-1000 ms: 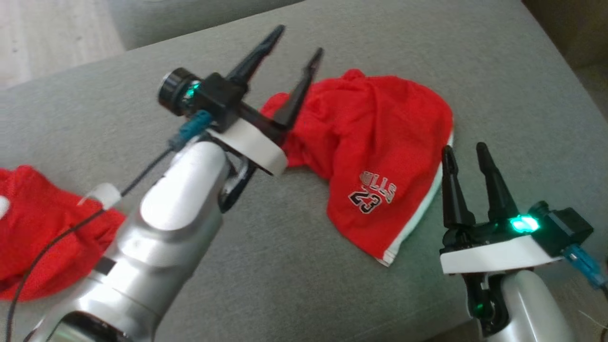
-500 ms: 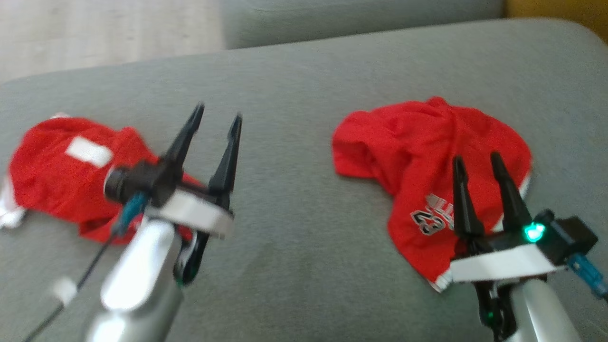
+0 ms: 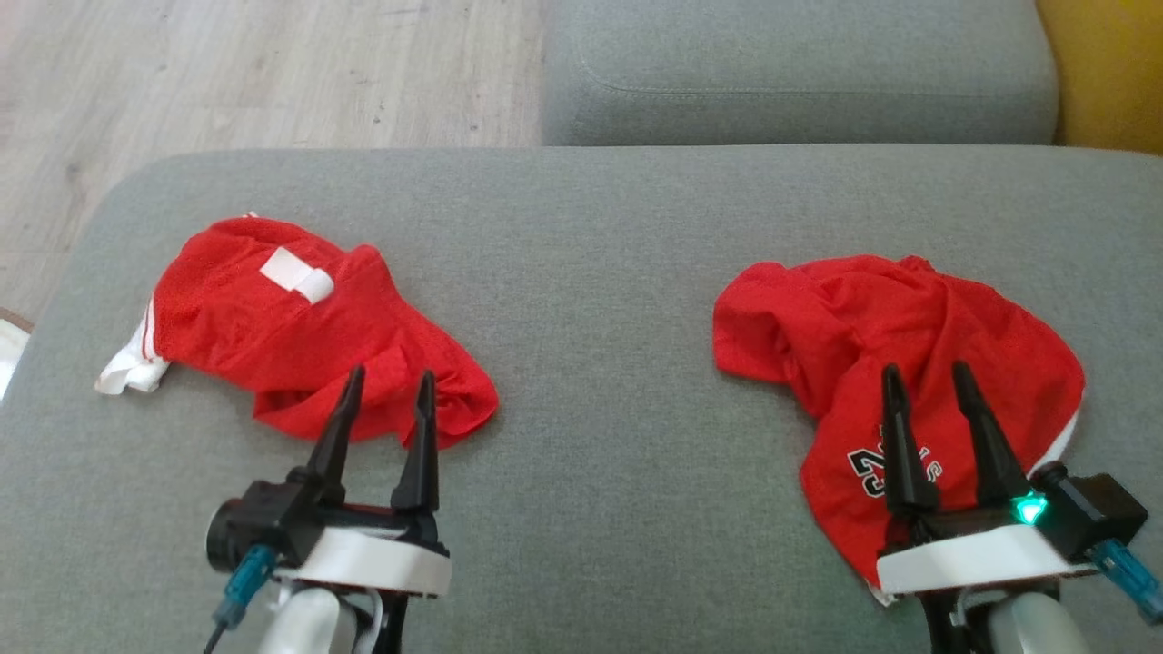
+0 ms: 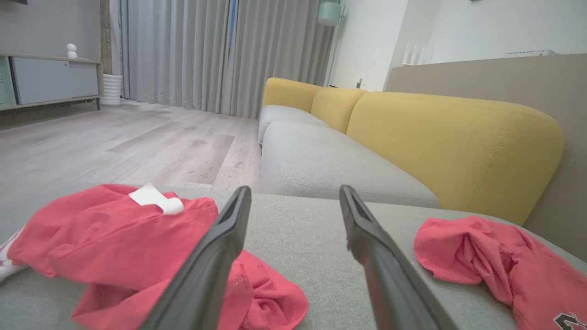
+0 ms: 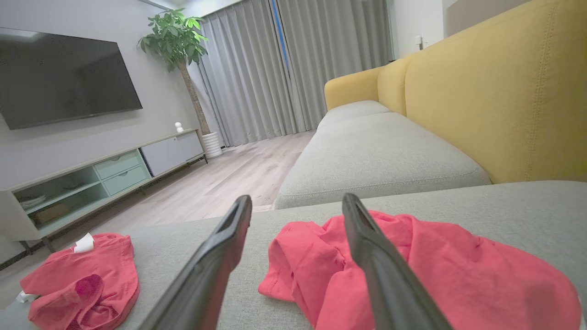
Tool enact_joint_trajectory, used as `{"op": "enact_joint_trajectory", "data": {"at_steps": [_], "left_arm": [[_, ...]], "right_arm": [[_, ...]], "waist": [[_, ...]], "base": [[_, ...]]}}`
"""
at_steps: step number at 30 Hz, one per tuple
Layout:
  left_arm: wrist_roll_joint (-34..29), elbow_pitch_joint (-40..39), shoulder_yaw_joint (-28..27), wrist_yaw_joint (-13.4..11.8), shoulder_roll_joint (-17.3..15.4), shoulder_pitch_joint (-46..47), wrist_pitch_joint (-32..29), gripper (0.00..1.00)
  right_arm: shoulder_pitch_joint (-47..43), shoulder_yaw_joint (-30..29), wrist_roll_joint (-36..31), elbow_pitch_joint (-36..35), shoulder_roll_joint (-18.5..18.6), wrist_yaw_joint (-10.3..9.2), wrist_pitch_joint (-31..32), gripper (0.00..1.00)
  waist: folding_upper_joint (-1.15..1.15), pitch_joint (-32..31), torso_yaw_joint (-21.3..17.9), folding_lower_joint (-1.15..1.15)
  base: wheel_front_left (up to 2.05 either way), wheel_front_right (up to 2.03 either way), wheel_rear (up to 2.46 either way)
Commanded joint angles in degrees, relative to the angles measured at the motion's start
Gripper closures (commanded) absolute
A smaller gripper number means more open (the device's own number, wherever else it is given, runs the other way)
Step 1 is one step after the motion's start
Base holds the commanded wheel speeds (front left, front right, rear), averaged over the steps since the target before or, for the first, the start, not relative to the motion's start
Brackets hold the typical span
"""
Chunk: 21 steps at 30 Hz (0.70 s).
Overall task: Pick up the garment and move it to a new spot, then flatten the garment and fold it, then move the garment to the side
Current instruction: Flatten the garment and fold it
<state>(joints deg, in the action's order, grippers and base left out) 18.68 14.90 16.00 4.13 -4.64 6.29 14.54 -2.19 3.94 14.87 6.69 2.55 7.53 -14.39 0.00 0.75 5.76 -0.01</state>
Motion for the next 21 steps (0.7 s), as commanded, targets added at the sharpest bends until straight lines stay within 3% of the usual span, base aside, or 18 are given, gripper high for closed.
{"op": "enact_joint_trajectory", "data": {"at_steps": [1, 7, 21], "left_arm": [[-0.85, -2.51, -2.69, 0.27, 0.38, 2.29, 0.45, 0.0], [-2.43, -2.73, -4.32, 1.69, 1.47, 2.34, 0.45, 0.0], [-1.05, -1.67, -2.04, 2.9, 1.75, 4.8, 0.46, 0.0]], "right_arm": [[1.01, 1.41, 0.11, -1.49, 0.32, -0.04, -0.61, 0.0], [2.08, 0.45, -4.95, 3.16, 0.32, -0.04, -0.61, 0.0], [12.35, -0.37, -14.41, 27.71, 0.32, -0.04, 2.46, 0.0]], "waist": [[0.0, -0.08, 0.16, 0.01], [0.0, 1.0, 0.69, 0.01], [0.0, 5.76, 3.08, 0.01]], "base": [[0.0, 0.0, 0.0], [0.0, 0.0, 0.0], [0.0, 0.0, 0.0]]}}
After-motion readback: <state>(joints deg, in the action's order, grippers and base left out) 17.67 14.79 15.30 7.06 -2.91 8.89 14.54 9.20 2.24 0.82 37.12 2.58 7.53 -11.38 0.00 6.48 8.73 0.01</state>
